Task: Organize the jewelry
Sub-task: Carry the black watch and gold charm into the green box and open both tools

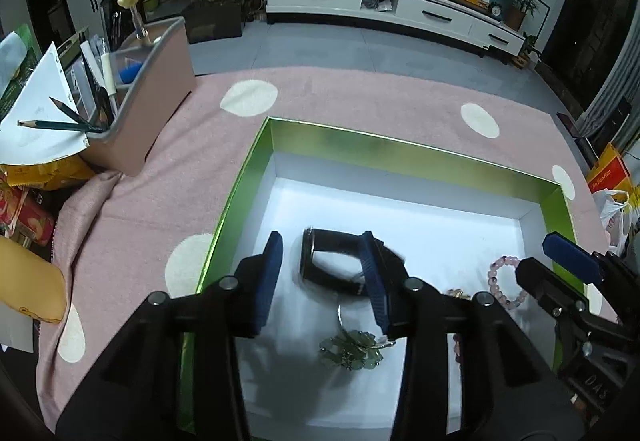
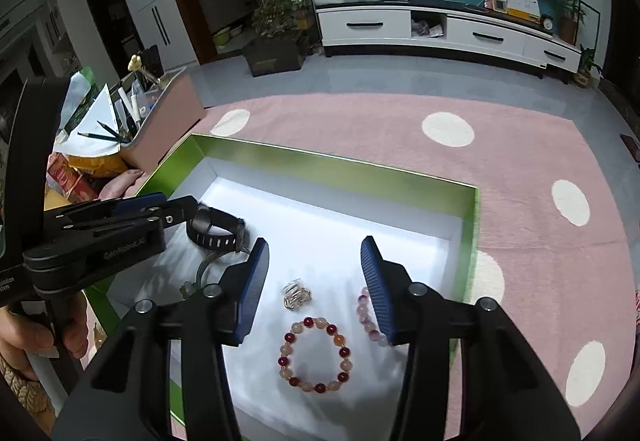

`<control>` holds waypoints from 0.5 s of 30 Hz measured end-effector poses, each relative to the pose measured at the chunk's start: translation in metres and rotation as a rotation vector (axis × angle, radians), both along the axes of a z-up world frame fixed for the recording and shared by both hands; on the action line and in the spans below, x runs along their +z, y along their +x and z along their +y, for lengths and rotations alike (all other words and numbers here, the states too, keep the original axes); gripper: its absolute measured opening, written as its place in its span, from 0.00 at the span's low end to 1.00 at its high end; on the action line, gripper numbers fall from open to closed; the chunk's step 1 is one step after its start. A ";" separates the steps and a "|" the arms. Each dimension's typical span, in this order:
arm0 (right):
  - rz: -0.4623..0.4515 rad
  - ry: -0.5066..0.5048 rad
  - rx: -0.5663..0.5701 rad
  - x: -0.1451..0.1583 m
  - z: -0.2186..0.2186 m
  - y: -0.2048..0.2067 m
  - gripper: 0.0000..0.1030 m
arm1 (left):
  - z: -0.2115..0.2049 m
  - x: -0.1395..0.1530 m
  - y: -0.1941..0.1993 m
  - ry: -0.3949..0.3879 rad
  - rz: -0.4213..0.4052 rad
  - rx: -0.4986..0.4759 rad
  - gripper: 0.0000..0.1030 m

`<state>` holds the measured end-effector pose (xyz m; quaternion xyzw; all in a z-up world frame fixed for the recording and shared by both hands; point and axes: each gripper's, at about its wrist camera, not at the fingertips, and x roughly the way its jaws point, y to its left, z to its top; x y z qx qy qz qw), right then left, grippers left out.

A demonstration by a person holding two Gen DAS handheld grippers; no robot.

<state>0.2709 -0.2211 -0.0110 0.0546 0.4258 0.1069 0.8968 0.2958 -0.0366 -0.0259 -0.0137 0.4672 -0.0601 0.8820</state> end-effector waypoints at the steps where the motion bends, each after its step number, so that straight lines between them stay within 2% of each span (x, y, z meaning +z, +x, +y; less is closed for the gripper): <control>1: -0.004 0.005 -0.003 0.002 -0.002 -0.003 0.47 | 0.001 0.002 -0.003 -0.006 -0.002 -0.002 0.40; 6: -0.035 0.025 -0.021 0.014 -0.018 -0.027 0.47 | 0.007 0.017 -0.022 -0.014 -0.029 -0.009 0.47; 9: -0.060 0.033 -0.028 0.024 -0.028 -0.048 0.47 | 0.011 0.029 -0.039 -0.010 -0.053 -0.018 0.49; 15: -0.099 0.032 -0.038 0.038 -0.038 -0.093 0.47 | 0.019 0.047 -0.081 -0.025 -0.086 -0.040 0.59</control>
